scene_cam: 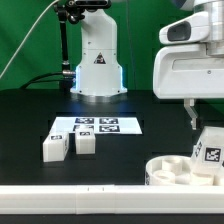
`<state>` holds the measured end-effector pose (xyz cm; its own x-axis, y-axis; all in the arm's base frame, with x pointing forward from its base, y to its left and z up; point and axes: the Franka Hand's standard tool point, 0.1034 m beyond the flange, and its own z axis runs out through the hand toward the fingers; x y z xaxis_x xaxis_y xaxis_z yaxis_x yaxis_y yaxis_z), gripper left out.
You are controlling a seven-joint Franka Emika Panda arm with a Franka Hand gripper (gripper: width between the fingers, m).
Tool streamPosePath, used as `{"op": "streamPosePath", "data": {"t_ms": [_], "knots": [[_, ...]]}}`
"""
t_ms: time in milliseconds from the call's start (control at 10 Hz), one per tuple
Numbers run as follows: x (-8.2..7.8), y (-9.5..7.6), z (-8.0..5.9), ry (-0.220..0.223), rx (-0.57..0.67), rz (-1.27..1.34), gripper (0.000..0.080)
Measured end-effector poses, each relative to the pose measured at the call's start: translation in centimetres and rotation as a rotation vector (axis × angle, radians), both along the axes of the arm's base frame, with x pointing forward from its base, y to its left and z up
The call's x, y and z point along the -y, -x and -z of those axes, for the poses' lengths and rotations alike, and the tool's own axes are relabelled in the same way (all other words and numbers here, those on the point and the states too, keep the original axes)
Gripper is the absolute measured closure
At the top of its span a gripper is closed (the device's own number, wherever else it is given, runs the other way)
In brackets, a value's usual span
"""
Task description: Assemble stool
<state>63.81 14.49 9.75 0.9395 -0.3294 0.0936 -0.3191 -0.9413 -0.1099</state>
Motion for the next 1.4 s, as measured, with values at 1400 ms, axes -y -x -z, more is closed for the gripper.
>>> {"op": "streamPosePath", "data": {"t_ms": [1400], "knots": [[2.1, -0.4, 0.7, 0.264, 0.016, -1.267, 0.0150]]}}
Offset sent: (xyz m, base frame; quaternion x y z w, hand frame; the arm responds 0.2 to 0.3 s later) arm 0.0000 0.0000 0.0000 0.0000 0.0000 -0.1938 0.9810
